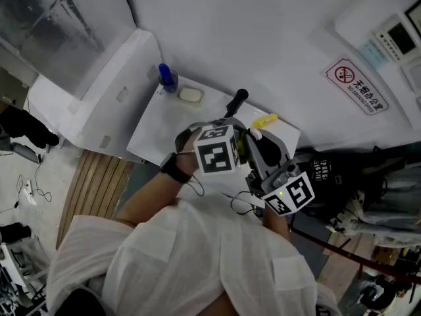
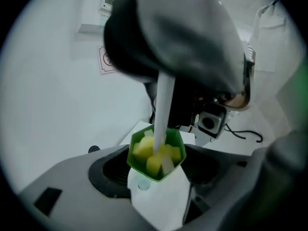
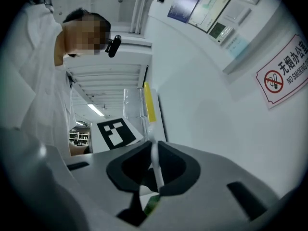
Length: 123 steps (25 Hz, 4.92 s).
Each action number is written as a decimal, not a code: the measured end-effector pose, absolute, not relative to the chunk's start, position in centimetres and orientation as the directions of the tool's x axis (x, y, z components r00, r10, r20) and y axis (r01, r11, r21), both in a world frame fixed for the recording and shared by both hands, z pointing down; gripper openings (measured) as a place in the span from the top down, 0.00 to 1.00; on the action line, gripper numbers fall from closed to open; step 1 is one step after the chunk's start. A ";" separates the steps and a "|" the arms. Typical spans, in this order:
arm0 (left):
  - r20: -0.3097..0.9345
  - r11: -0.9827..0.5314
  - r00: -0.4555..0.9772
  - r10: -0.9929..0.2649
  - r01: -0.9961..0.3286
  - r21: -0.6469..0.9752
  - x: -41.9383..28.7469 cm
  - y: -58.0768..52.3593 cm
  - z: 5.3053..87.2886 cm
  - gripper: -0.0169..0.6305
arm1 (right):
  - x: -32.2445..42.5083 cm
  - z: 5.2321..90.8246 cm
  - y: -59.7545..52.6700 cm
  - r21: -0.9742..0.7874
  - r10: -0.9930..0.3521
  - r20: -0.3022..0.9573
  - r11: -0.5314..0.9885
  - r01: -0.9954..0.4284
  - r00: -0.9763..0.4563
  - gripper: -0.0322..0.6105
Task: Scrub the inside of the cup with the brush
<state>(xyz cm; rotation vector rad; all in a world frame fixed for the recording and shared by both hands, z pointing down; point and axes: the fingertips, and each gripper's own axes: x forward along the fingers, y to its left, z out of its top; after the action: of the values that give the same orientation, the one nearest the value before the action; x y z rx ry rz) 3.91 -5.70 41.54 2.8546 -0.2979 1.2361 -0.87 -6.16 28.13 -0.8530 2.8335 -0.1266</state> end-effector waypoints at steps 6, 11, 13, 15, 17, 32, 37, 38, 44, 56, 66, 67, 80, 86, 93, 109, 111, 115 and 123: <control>0.731 -0.983 0.665 -0.153 -0.181 -0.041 3.8 -5.4 42.2 0.50 | -1.1 29.1 -6.3 -0.156 -0.564 -0.116 0.824 -0.545 -0.818 0.89; 0.710 -0.981 0.689 -0.149 -0.195 -0.017 4.0 -5.5 41.9 0.50 | -0.4 28.6 -6.2 -0.181 -0.581 -0.117 0.810 -0.558 -0.805 0.89; 0.701 -0.980 0.697 -0.149 -0.197 -0.012 4.1 -5.5 41.7 0.50 | -0.3 28.2 -6.0 -0.178 -0.584 -0.124 0.808 -0.561 -0.802 0.89; 0.703 -0.980 0.695 -0.153 -0.199 -0.017 4.1 -5.6 41.7 0.50 | -0.2 27.4 -5.8 -0.175 -0.580 -0.145 0.812 -0.556 -0.801 0.89; 0.721 -0.979 0.674 -0.161 -0.199 -0.032 3.8 -5.6 42.2 0.50 | 0.0 26.1 -5.5 -0.179 -0.570 -0.189 0.821 -0.543 -0.800 0.89; 0.733 -0.976 0.655 -0.185 -0.209 -0.060 2.8 -5.4 42.0 0.50 | -0.9 29.0 -5.9 -0.192 -0.549 -0.154 0.832 -0.521 -0.821 0.89; 0.730 -0.977 0.664 -0.163 -0.211 -0.026 2.7 -5.4 42.6 0.50 | -1.0 29.0 -5.9 -0.179 -0.567 -0.112 0.819 -0.545 -0.816 0.89; 0.736 -0.977 0.657 -0.164 -0.211 -0.030 2.6 -5.5 42.8 0.50 | -0.9 28.6 -5.9 -0.182 -0.570 -0.125 0.818 -0.546 -0.812 0.89; 0.785 -0.972 0.595 -0.172 -0.230 -0.039 0.8 -5.7 46.1 0.50 | 0.8 24.4 -6.1 -0.177 -0.582 -0.243 0.813 -0.555 -0.776 0.89; 0.800 -0.930 0.540 -0.261 -0.363 -0.059 -5.4 -9.9 49.6 0.50 | 5.5 24.0 -7.8 -0.174 -0.689 -0.237 0.724 -0.668 -0.685 0.89; 0.764 -0.906 0.546 -0.345 -0.406 -0.120 -7.6 -16.2 53.0 0.50 | 6.4 25.8 -8.3 -0.195 -0.736 -0.179 0.677 -0.710 -0.653 0.89; 0.764 -0.905 0.544 -0.346 -0.408 -0.119 -7.6 -16.8 53.5 0.50 | 6.5 26.0 -8.3 -0.197 -0.742 -0.172 0.671 -0.715 -0.648 0.89; 0.718 -0.871 0.570 -0.399 -0.481 -0.103 -6.1 -24.6 59.8 0.50 | 8.6 28.5 -8.5 -0.223 -0.823 -0.084 0.565 -0.794 -0.562 0.89; 0.725 -0.855 0.554 -0.410 -0.509 -0.095 -5.8 -26.6 62.0 0.50 | 9.6 29.4 -7.9 -0.230 -0.855 -0.057 0.514 -0.826 -0.516 0.89; 0.706 -0.839 0.556 -0.439 -0.535 -0.100 -5.1 -27.9 61.9 0.50 | 10.6 29.6 -7.4 -0.232 -0.878 -0.050 0.473 -0.850 -0.476 0.89; 0.715 -0.789 0.507 -0.482 -0.606 -0.102 -7.2 -26.7 60.5 0.45 | 10.9 29.4 -7.0 -0.238 -0.871 -0.072 0.489 -0.839 -0.487 0.89; 0.722 -0.773 0.487 -0.492 -0.626 -0.104 -8.0 -26.2 60.3 0.45 | 10.9 29.3 -7.0 -0.239 -0.865 -0.078 0.500 -0.833 -0.497 0.89; 0.732 -0.735 0.453 -0.509 -0.671 -0.096 -9.3 -24.8 60.1 0.45 | 11.0 29.3 -7.2 -0.244 -0.850 -0.087 0.524 -0.816 -0.519 0.89; 0.782 -0.691 0.424 -0.457 -0.723 -0.013 -9.0 -19.4 62.7 0.45 | 11.3 30.0 -7.9 -0.256 -0.811 -0.090 0.579 -0.774 -0.577 0.89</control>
<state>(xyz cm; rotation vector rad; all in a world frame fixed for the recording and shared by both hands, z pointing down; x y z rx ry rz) -9.03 -19.40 62.74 2.3565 -1.0157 1.1433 11.34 -7.89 30.02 -1.3276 2.6117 -0.2791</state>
